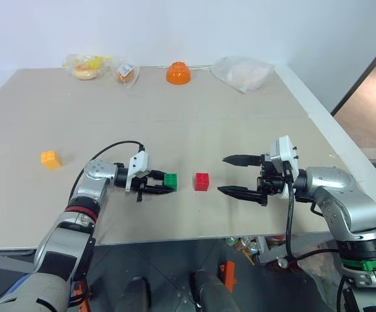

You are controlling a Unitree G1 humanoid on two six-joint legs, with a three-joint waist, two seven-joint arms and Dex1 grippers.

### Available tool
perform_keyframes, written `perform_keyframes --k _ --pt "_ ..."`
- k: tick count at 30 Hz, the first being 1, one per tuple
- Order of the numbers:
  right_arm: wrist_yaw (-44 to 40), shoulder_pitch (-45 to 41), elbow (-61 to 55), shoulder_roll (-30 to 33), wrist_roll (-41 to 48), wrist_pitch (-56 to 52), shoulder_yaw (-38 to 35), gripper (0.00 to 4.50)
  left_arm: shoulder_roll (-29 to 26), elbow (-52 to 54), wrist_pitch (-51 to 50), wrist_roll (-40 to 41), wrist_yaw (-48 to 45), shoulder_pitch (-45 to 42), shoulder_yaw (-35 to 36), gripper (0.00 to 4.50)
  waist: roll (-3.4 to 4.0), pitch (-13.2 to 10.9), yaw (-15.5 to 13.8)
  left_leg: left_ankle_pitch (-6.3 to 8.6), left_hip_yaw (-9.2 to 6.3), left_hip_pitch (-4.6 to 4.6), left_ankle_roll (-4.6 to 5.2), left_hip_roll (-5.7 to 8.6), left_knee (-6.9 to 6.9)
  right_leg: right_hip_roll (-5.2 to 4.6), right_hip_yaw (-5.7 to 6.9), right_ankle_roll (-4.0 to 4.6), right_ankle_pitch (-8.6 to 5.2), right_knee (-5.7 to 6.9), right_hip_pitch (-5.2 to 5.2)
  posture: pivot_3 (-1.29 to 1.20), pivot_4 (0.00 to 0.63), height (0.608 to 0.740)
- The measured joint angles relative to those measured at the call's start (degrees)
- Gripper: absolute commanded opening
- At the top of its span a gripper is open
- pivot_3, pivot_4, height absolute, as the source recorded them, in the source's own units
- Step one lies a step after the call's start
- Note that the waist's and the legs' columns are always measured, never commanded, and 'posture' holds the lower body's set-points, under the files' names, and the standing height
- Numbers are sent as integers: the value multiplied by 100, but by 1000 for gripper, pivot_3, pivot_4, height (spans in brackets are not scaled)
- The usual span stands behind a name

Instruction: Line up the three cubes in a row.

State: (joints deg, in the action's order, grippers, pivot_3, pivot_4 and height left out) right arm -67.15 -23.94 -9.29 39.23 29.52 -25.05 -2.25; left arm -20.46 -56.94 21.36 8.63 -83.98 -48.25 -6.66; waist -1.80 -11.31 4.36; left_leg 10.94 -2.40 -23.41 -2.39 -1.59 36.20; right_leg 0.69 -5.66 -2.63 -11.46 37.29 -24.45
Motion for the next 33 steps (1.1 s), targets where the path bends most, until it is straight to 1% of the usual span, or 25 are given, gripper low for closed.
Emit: perform_keyframes --k 5,7,8,9,11,12,15,18,22,24,27,30,33 --pt "13 -80 1 -24 0 32 0 4350 39 -155 85 -75 68 -85 4 1306 0 0 -1 0 -3 2 0 3 13 1 -3 -5 3 0 11 0 150 740" --pt "20 -80 3 -34 -1 38 0 4350 52 -218 102 -86 101 -107 12 2354 0 0 -1 0 -1 2 0 5 18 0 -9 -2 2 0 12 0 150 740" --pt "24 -81 4 -37 0 42 0 4350 54 -283 44 -98 167 -119 27 2513 0 0 -1 0 0 1 0 5 20 0 -11 0 1 0 12 0 150 740" --pt "27 -81 9 -37 -1 44 0 4350 55 -322 -58 -84 188 -119 53 2958 0 0 2 0 1 1 0 5 21 0 -12 0 1 0 12 0 150 740" --pt "32 -85 27 -38 0 45 0 4350 55 -319 -121 -79 148 -127 80 3712 0 0 5 0 1 2 0 5 19 0 -11 -1 2 0 11 0 150 740" --pt "33 -86 32 -38 0 45 0 4350 54 -316 -116 -80 143 -126 81 3930 0 0 6 0 0 2 0 4 19 1 -10 -2 2 0 11 0 150 740" --pt "36 -152 58 -59 0 45 5 4350 -7 -192 -108 -78 64 -54 87 3930 0 0 17 1 -1 1 3 3 15 2 -10 -7 5 0 9 0 150 740" --pt "34 -200 70 -76 1 48 11 4350 -237 32 -84 -58 -72 125 103 3930 0 0 35 8 0 4 14 -2 12 6 -10 -2 2 0 9 0 150 740" --pt "-4 -342 177 -115 6 47 42 4350 -995 503 -84 118 -192 612 346 3930 0 0 111 12 -2 8 20 -15 6 18 -8 5 -2 5 4 0 150 740" --pt "-17 -406 196 -147 20 49 48 4350 -1483 678 -136 146 -86 879 544 3930 1 0 136 12 -3 10 21 -18 2 20 -7 12 -5 10 0 0 150 740" --pt "15 -552 383 -298 -19 130 85 4350 -1957 880 -302 180 535 1206 1001 3930 1 -1 121 12 -7 7 21 -15 2 14 -1 14 -7 10 1 0 150 740" --pt "165 -837 612 -565 -177 299 240 4350 -2001 1406 -668 323 1327 1514 1435 3930 1 -1 115 12 -4 5 21 -11 7 6 -1 10 -5 9 2 0 150 740" --pt "237 -1115 854 -821 -309 488 421 4350 -1926 2509 -1555 617 2305 2198 1914 3930 1 0 100 12 -3 2 20 -10 6 0 1 3 -9 7 3 0 150 740"
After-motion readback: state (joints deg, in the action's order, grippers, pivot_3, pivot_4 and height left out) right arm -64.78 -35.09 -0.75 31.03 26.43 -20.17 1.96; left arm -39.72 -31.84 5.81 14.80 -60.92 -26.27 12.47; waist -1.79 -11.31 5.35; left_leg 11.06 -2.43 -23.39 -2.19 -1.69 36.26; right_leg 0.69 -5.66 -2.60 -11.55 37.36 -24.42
